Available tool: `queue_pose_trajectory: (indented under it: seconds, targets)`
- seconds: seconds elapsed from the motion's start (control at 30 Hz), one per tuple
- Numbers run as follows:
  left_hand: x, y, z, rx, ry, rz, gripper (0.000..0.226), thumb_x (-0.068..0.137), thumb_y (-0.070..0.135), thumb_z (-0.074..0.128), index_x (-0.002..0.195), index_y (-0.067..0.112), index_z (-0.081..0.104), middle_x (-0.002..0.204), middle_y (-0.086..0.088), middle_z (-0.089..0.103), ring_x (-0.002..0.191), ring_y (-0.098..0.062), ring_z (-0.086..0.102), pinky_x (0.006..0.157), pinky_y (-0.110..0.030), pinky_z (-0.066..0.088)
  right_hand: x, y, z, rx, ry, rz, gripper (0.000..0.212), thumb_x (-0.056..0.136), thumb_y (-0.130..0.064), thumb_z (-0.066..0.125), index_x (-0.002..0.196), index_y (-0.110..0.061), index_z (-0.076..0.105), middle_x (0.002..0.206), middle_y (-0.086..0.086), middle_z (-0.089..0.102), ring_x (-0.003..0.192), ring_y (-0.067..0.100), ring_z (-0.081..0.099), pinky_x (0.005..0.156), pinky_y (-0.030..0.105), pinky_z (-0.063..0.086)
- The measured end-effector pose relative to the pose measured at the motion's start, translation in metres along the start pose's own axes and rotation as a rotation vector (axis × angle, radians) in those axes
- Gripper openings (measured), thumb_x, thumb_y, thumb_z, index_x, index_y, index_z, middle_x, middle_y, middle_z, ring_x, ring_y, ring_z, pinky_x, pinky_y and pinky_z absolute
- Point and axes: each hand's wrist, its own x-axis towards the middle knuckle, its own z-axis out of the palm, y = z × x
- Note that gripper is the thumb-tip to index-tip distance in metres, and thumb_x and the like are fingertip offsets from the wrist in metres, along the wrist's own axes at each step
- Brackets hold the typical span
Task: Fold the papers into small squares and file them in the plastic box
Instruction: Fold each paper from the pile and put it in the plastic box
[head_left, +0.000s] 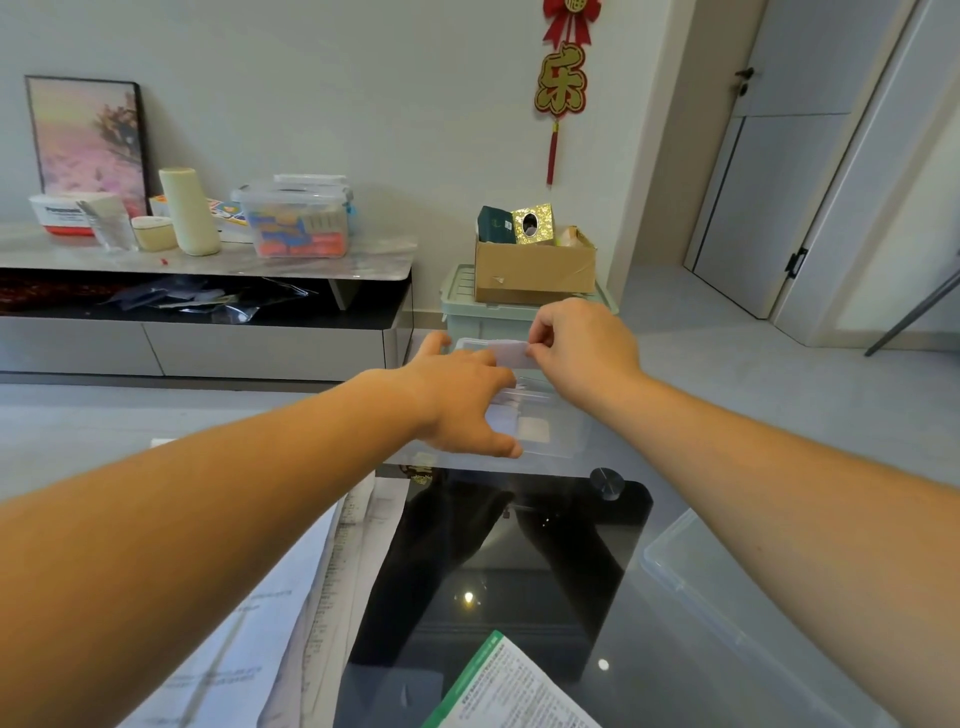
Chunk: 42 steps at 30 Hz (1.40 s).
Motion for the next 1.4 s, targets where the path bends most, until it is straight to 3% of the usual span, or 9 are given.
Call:
queue_pose_trajectory:
  seconds: [0.2, 0.3, 0.47, 0.67, 0.8, 0.97, 1.13, 1.27, 1.4]
  targets:
    - [0.002, 0.000, -0.007, 0.022, -0.051, 0.036, 0.079, 0.089, 0.076, 0.041, 0.151, 0.027, 0.035, 0.154, -0.003, 0.037, 0.145, -0.026, 0.034, 0.120, -0.059, -0.015, 0.001, -0.001, 0.001, -0.008, -0.012, -0.004, 0.010, 0.094, -0.026, 0.065, 0.085, -0.030, 0.065, 0.094, -0.005, 0.068, 0.087, 0.019, 0.061, 0.065, 0.029, 0.045]
    - [0.002, -0.001, -0.007, -0.002, -0.049, 0.042, 0.075, 0.089, 0.074, 0.045, 0.147, 0.028, 0.038, 0.149, -0.004, 0.040, 0.140, -0.026, 0.039, 0.122, -0.058, -0.005, 0.002, -0.001, 0.001, -0.015, -0.041, -0.008, 0.007, 0.094, -0.026, 0.065, 0.089, -0.028, 0.068, 0.093, -0.004, 0.069, 0.085, 0.018, 0.062, 0.067, 0.031, 0.051]
    - [0.002, -0.002, -0.003, -0.035, -0.023, 0.057, 0.073, 0.089, 0.073, 0.047, 0.145, 0.026, 0.041, 0.150, -0.001, 0.039, 0.137, -0.023, 0.040, 0.123, -0.054, 0.005, 0.000, 0.002, 0.002, 0.030, 0.033, 0.006, 0.009, 0.094, -0.026, 0.064, 0.086, -0.027, 0.067, 0.092, -0.006, 0.065, 0.084, 0.016, 0.059, 0.063, 0.028, 0.042]
    - [0.003, -0.002, -0.003, -0.024, -0.009, 0.039, 0.072, 0.088, 0.073, 0.048, 0.143, 0.027, 0.042, 0.139, 0.001, 0.051, 0.131, -0.022, 0.043, 0.118, -0.051, 0.013, 0.004, -0.001, 0.000, -0.018, -0.088, -0.030, 0.007, 0.092, -0.027, 0.069, 0.086, -0.028, 0.069, 0.090, -0.005, 0.069, 0.085, 0.019, 0.064, 0.071, 0.034, 0.056]
    - [0.000, -0.002, 0.001, -0.023, 0.053, 0.039, 0.071, 0.088, 0.072, 0.049, 0.143, 0.028, 0.044, 0.143, 0.002, 0.049, 0.135, -0.021, 0.038, 0.118, -0.051, 0.014, 0.007, -0.002, -0.002, -0.009, -0.180, -0.082, 0.011, 0.092, -0.020, 0.069, 0.087, -0.027, 0.075, 0.094, -0.003, 0.073, 0.087, 0.019, 0.065, 0.079, 0.038, 0.058]
    - [-0.003, -0.002, 0.007, -0.021, 0.133, 0.034, 0.073, 0.086, 0.073, 0.053, 0.145, 0.031, 0.041, 0.147, -0.001, 0.037, 0.139, -0.024, 0.029, 0.118, -0.050, 0.017, 0.008, -0.001, -0.004, 0.063, -0.266, -0.144, 0.024, 0.096, -0.009, 0.062, 0.116, -0.015, 0.073, 0.112, 0.003, 0.073, 0.100, 0.019, 0.067, 0.093, 0.035, 0.054]
    - [-0.003, -0.002, 0.008, -0.050, 0.117, 0.036, 0.085, 0.085, 0.072, 0.056, 0.153, 0.028, 0.028, 0.158, -0.002, 0.029, 0.146, -0.025, 0.026, 0.122, -0.051, 0.013, 0.000, 0.011, -0.004, 0.230, -0.249, -0.120, 0.035, 0.098, -0.002, 0.045, 0.121, -0.015, 0.068, 0.111, 0.000, 0.071, 0.100, 0.015, 0.066, 0.089, 0.029, 0.051]
    - [0.000, -0.001, 0.004, -0.102, 0.061, 0.028, 0.091, 0.084, 0.069, 0.059, 0.155, 0.027, 0.022, 0.151, -0.002, 0.044, 0.141, -0.026, 0.037, 0.123, -0.054, 0.013, -0.006, 0.011, -0.001, 0.163, -0.363, -0.170, 0.035, 0.096, -0.008, 0.041, 0.118, -0.019, 0.065, 0.109, -0.003, 0.066, 0.105, 0.019, 0.060, 0.090, 0.035, 0.048]
    - [-0.002, -0.001, -0.002, -0.079, 0.029, 0.022, 0.093, 0.085, 0.068, 0.060, 0.157, 0.029, 0.016, 0.156, -0.001, 0.040, 0.146, -0.026, 0.032, 0.123, -0.059, 0.006, -0.011, 0.011, -0.004, 0.176, -0.340, -0.142, 0.035, 0.100, -0.017, 0.038, 0.129, -0.020, 0.057, 0.124, 0.002, 0.064, 0.111, 0.020, 0.057, 0.094, 0.039, 0.048]
